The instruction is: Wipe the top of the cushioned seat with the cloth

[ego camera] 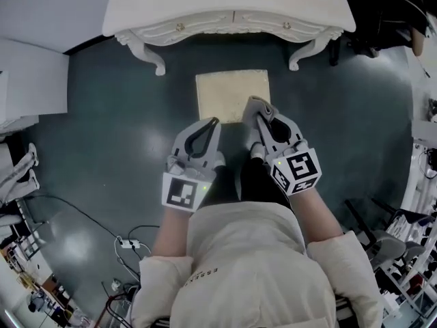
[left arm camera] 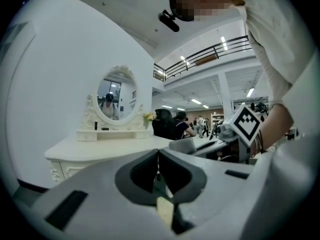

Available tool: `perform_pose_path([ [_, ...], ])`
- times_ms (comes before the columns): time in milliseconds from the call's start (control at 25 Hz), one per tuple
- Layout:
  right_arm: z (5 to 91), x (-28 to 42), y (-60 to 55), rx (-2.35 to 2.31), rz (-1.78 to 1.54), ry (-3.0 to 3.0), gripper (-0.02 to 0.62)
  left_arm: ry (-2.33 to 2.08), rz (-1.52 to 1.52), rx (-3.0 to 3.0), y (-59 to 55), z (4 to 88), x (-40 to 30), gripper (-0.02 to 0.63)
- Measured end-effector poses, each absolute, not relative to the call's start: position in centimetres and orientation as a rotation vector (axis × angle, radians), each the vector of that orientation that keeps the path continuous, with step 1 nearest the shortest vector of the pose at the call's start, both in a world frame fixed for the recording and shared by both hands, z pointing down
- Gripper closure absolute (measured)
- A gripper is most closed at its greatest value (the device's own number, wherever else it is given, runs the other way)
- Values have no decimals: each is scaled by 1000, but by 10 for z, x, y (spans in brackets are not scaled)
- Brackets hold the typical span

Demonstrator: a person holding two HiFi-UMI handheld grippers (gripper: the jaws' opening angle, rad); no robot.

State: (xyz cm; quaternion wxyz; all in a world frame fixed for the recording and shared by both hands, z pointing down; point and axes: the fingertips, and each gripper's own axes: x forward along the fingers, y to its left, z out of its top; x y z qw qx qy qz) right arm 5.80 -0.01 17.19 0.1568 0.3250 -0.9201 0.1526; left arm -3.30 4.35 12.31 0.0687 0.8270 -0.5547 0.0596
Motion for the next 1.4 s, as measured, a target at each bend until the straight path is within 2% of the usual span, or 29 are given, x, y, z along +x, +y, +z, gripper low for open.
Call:
perform_pose_path([
  [640,36,68,-6,923,153,-2824,568,-1778,149,2643,39,5,-18,604],
  [960,6,69,-9,962,32,-2895,568,-1845,185,2642,32,-6,-24,604],
  [1400,7,66,-4,891,-25,-2895,569,-1840,199,2636,28,-11,-19,604],
])
